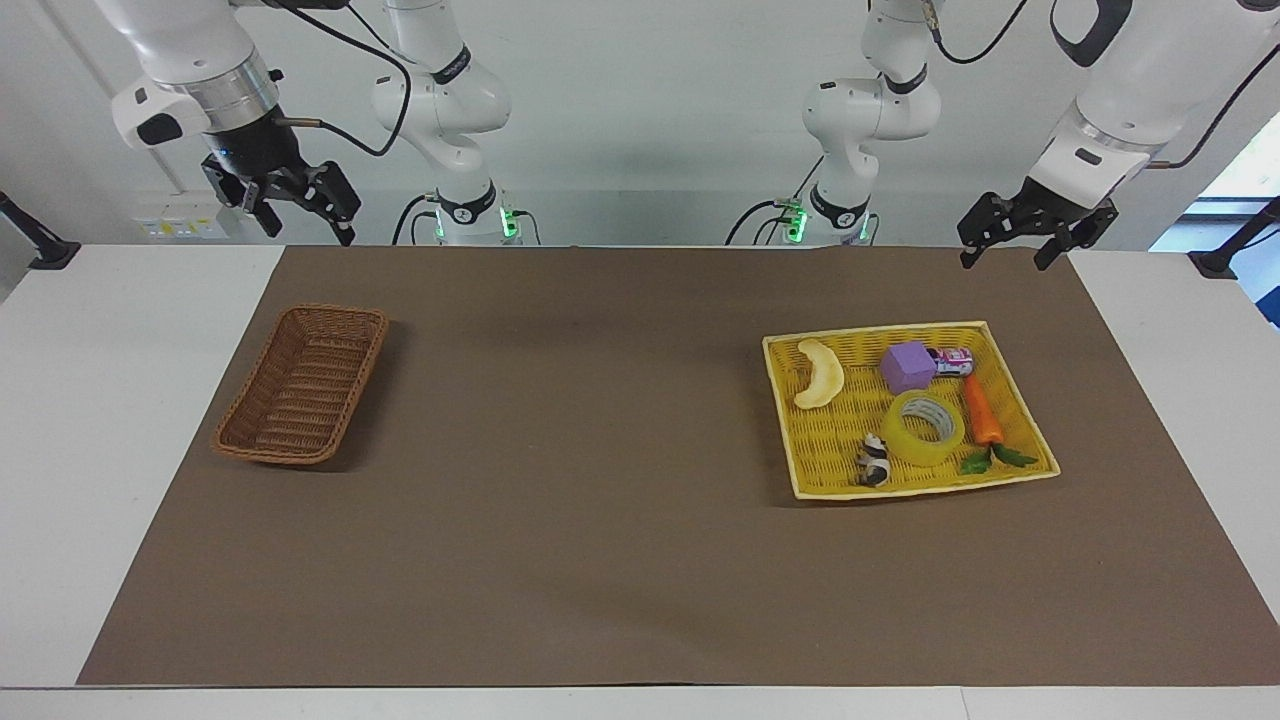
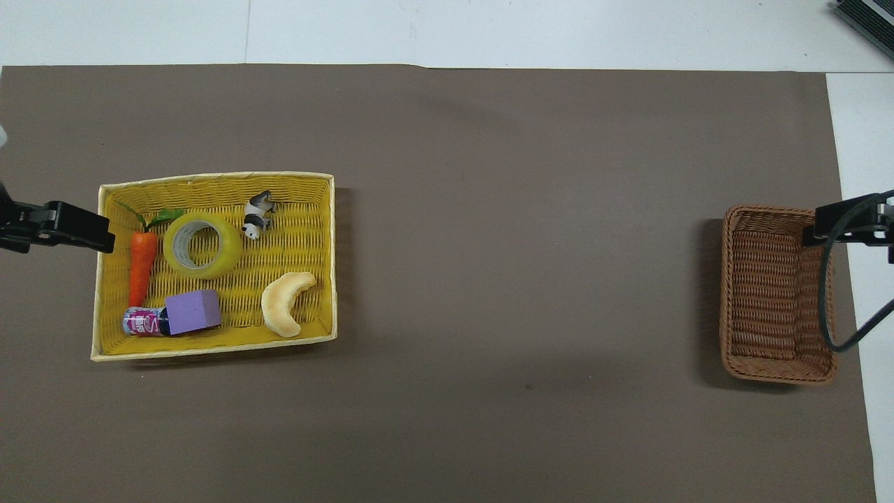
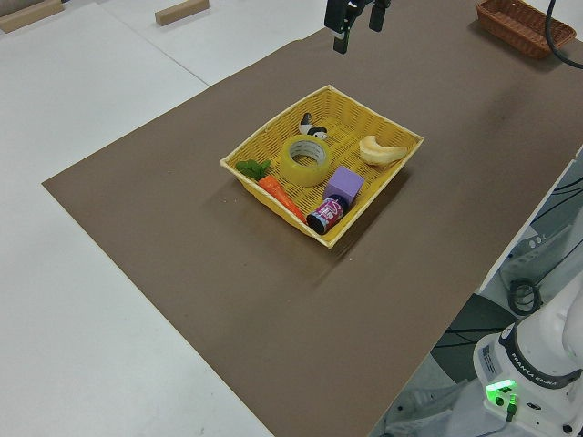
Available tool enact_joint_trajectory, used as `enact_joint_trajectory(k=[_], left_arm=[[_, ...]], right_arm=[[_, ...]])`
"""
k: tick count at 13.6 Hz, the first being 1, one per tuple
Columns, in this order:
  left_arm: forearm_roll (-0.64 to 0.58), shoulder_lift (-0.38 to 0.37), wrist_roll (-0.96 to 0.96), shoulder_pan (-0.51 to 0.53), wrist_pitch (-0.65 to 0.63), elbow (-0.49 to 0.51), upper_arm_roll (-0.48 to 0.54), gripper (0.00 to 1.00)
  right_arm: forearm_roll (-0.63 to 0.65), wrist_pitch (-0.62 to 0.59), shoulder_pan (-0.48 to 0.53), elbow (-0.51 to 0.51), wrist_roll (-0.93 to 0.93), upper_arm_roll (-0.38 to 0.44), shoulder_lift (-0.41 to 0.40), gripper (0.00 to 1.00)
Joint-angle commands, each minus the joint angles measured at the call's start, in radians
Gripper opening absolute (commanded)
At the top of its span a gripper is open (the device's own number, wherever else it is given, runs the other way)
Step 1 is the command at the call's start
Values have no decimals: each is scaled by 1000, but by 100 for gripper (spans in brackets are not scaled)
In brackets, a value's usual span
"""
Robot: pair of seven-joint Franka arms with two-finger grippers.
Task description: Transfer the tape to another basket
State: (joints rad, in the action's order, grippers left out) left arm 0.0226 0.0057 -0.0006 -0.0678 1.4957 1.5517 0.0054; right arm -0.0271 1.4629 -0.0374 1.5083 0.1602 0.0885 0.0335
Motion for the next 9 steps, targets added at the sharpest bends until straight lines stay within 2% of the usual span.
enact_joint_trajectory(k=[1,9], left_arm=[[-10,-35,-1,40,90,108,-2,100],[-9,-20,-1,79,424,396,-2,100]], right_arm=[[10,17,8,13,-13,-7,14,100],[9,17,8,13,-13,-7,14,100]])
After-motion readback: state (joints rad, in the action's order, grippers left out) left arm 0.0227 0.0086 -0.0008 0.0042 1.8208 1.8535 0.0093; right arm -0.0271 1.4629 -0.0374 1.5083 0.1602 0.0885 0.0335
